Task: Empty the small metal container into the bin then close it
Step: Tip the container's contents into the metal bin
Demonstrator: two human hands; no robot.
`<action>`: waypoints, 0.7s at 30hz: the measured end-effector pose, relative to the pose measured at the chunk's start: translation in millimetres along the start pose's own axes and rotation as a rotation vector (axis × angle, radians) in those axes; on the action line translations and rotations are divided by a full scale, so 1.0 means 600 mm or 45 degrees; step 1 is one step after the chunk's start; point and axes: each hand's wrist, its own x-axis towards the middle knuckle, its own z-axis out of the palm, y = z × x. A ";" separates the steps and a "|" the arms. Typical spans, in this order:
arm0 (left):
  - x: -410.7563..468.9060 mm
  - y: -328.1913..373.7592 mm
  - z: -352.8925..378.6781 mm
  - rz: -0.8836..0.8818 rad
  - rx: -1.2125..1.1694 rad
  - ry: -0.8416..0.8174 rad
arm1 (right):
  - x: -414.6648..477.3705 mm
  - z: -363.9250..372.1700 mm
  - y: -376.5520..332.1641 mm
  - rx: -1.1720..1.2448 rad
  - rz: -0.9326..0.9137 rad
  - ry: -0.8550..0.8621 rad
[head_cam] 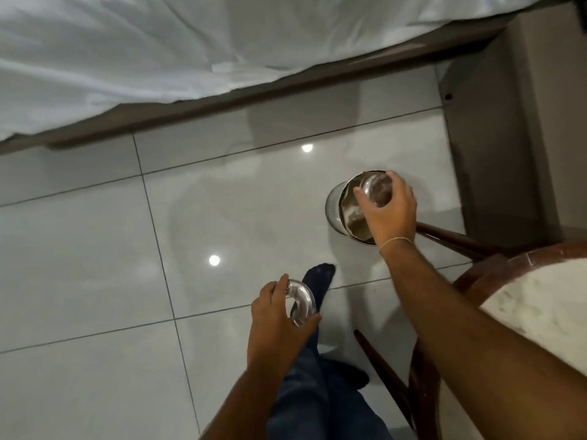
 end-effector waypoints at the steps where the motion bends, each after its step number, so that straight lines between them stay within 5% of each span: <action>1: 0.000 0.002 0.002 -0.002 -0.014 -0.003 | 0.002 0.000 0.002 -0.019 -0.017 0.017; 16: 0.025 0.011 0.012 -0.018 -0.023 -0.001 | -0.008 -0.011 -0.024 -0.134 -0.245 0.181; 21: 0.023 0.014 0.019 -0.014 -0.003 -0.043 | -0.016 -0.013 -0.015 -0.098 -0.085 0.173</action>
